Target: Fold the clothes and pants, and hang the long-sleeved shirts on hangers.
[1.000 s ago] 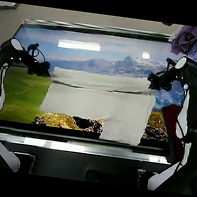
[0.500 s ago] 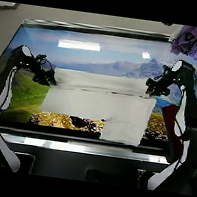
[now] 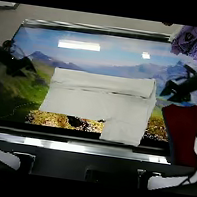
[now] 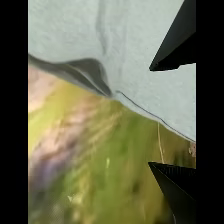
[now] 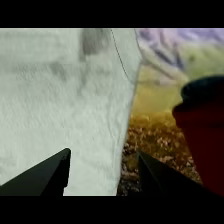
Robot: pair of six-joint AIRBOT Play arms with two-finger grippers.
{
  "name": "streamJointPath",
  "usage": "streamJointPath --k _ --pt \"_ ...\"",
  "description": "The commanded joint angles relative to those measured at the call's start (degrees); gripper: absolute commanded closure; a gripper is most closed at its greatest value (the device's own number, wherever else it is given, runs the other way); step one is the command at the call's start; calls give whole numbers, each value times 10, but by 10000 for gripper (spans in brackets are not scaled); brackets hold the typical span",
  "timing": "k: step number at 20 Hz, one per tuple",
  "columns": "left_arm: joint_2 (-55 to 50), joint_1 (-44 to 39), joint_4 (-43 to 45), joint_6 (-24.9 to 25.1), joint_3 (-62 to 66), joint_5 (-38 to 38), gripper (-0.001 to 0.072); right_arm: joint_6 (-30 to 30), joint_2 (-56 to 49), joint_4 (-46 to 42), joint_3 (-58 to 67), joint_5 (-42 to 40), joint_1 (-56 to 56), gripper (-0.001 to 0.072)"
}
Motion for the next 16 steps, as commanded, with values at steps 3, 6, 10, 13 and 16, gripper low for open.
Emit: streamJointPath --k 3,6,10,13,16 --pt "199 97 -99 42 -346 139 68 -50 227 61 -388 -67 -86 219" --pt "245 113 -147 60 -456 178 68 -56 303 68 -531 -115 -85 219" --pt "247 108 -149 60 -475 170 68 -88 325 115 -638 -138 -85 220" --pt "247 108 -150 59 -475 168 68 -109 325 170 -671 -186 -85 232" --pt "247 108 -149 59 -475 168 68 -113 323 215 -691 -216 -85 235"
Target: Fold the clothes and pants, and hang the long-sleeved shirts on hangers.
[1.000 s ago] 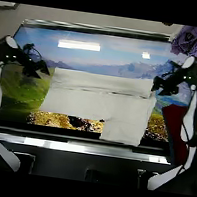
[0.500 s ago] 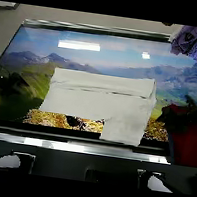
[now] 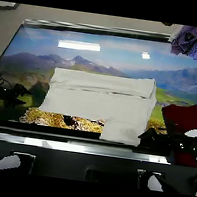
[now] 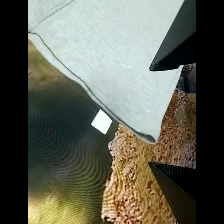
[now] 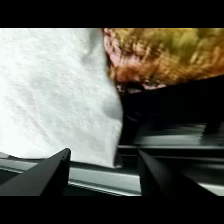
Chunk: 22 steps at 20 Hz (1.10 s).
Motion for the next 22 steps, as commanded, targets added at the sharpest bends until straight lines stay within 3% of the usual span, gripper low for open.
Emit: streamJointPath --k 1,2,4,5,7,15,22 --pt "2 1 -4 1 -6 2 68 -14 2 59 -38 -34 0 236" --pt "2 1 -4 -2 -6 0 67 -14 2 64 -47 -29 0 246" --pt "2 1 -4 -4 -6 0 67 -14 2 82 -60 -23 0 407" --pt "2 1 -4 -3 -6 0 67 -14 2 94 -63 -23 0 448" --pt "1 1 -3 10 -6 -1 67 -17 3 109 -62 -23 0 678" --pt "-3 -1 -30 108 -81 11 68 -16 3 113 -62 -30 0 676" --pt "-39 -53 -30 124 -85 38 78 -16 3 113 -62 -31 0 676"
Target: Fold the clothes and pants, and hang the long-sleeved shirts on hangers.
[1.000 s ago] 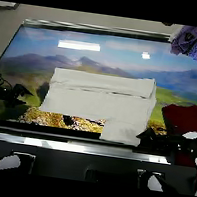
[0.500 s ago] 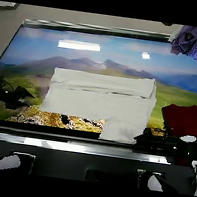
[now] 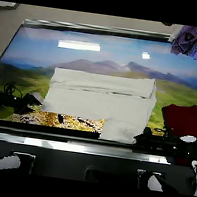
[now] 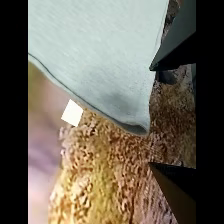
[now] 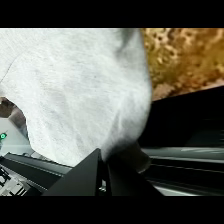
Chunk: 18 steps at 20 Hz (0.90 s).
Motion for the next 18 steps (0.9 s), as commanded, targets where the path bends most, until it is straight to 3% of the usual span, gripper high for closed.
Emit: streamJointPath --k 1,5,6,7,9,12,15,18 --pt "-19 -28 -2 9 -3 25 116 0 0 -1 0 -3 0 676" --pt "-40 -54 -2 6 -3 56 117 -6 4 -3 0 -5 0 676" --pt "-45 -57 -2 1 -3 61 204 -7 12 -6 0 -8 0 676" --pt "-50 -59 -2 -2 -2 63 406 -6 24 -7 0 -12 0 676" --pt "-53 -63 -2 -1 -2 56 686 2 56 -9 0 -18 0 677" --pt "-35 -62 0 -19 -1 38 686 23 113 -21 0 -12 0 678" --pt "26 -61 37 -87 -1 15 687 72 185 -46 0 10 0 678" --pt "107 -61 111 -145 -2 -37 687 137 278 -85 5 86 0 678"
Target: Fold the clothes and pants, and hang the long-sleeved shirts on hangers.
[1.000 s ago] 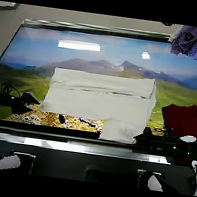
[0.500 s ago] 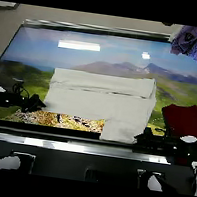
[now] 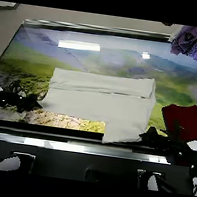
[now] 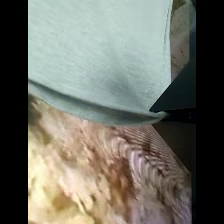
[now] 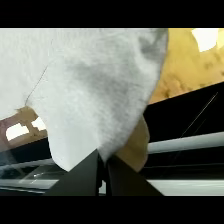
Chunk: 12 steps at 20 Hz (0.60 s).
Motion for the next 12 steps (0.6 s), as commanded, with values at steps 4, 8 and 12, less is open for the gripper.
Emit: streamJointPath --k 4,8,12 --pt "163 0 137 -111 0 -101 687 131 204 -83 51 164 0 679" --pt "178 -10 128 -108 2 -78 687 127 199 -74 113 153 0 679" --pt "129 -47 115 -106 40 -23 687 45 68 -9 152 85 0 679"
